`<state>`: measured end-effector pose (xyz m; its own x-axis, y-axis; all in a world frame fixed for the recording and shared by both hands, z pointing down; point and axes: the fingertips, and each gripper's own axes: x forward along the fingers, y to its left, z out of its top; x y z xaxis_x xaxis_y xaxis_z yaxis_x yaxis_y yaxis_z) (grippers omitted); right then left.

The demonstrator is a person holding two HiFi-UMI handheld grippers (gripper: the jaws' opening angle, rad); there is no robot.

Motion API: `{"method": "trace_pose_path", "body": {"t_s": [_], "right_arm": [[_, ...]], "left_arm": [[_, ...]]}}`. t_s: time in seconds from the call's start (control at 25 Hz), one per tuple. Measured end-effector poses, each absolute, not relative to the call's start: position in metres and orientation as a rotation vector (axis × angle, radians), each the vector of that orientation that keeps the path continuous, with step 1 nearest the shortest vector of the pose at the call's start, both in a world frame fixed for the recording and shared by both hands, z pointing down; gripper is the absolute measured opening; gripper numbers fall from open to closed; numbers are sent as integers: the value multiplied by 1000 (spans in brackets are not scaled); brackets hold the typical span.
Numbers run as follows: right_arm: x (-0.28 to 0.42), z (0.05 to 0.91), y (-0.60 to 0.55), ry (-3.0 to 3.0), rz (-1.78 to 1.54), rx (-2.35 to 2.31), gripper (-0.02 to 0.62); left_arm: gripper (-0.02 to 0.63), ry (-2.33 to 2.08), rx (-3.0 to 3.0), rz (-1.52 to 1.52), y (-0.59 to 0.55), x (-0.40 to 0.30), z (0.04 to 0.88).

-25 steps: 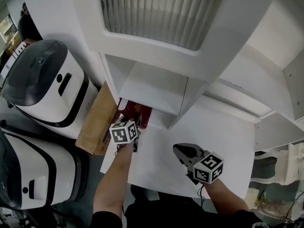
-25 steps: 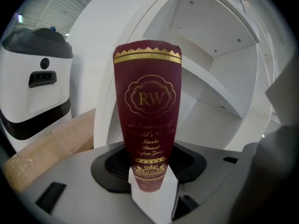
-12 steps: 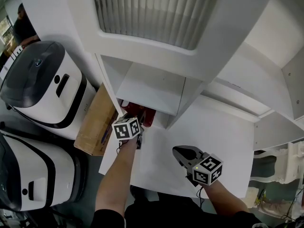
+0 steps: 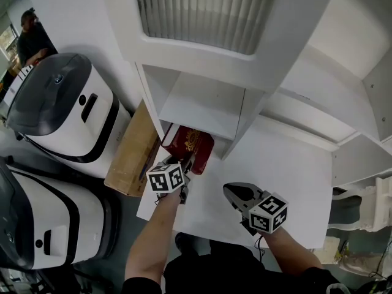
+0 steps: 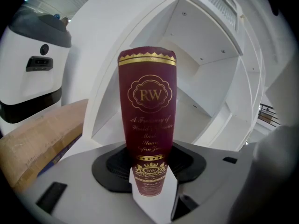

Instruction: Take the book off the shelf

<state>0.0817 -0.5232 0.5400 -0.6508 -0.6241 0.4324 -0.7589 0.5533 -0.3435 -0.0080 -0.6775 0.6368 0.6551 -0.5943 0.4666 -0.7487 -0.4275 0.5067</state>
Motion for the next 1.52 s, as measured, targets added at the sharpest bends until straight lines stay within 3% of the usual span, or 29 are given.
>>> {"method": "trace_pose_path", "body": {"t_s": [0.36, 0.88, 1.24, 1.52], "right_arm": [[24, 528, -486, -2567, 709, 1153, 14], [-7, 512, -417, -2515, 683, 1363, 14], [9, 484, -395, -2523, 600, 1438, 14], [69, 469, -363, -2556, 540, 1490, 14]], "left_arm": [[216, -1042, 2178, 305, -622, -72, 624], [216, -1038, 2253, 263, -544, -144, 577], [216, -1077, 2389, 270, -514, -156, 521], [216, -1068, 2439, 263, -486, -106, 495]]}}
